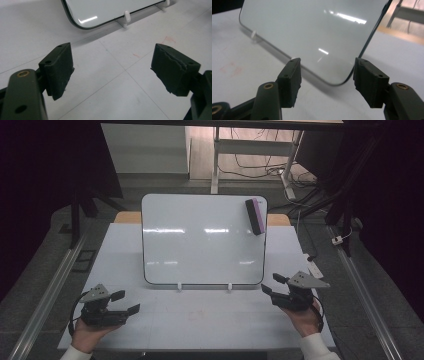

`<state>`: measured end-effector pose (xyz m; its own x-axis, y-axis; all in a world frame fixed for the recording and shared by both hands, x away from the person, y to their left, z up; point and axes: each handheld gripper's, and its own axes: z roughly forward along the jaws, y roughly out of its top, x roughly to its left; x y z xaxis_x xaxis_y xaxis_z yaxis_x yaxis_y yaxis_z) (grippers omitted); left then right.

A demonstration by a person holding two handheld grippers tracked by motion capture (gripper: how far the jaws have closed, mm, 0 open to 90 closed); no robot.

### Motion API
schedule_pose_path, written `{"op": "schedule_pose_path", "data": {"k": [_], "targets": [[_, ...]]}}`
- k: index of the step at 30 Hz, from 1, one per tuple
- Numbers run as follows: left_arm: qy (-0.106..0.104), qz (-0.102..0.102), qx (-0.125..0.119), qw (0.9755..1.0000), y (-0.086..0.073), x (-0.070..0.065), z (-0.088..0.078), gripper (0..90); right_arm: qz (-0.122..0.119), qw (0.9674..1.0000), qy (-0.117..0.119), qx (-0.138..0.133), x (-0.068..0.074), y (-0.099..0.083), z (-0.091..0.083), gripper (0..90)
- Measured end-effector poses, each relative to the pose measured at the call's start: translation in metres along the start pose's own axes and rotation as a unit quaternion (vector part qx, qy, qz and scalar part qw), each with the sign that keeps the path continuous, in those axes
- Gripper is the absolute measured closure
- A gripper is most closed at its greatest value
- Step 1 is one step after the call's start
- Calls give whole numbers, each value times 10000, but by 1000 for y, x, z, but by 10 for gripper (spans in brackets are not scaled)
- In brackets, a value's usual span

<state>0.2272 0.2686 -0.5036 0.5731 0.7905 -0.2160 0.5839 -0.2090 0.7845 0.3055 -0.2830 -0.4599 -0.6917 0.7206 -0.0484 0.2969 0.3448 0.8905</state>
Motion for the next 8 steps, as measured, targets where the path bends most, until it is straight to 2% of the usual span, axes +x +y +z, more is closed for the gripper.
{"op": "schedule_pose_path", "data": {"k": [8], "targets": [[35, 80, -14, 10000, 0, -1, 1, 192, -76, 9998, 135, 134, 0, -12, 5, 378]]}}
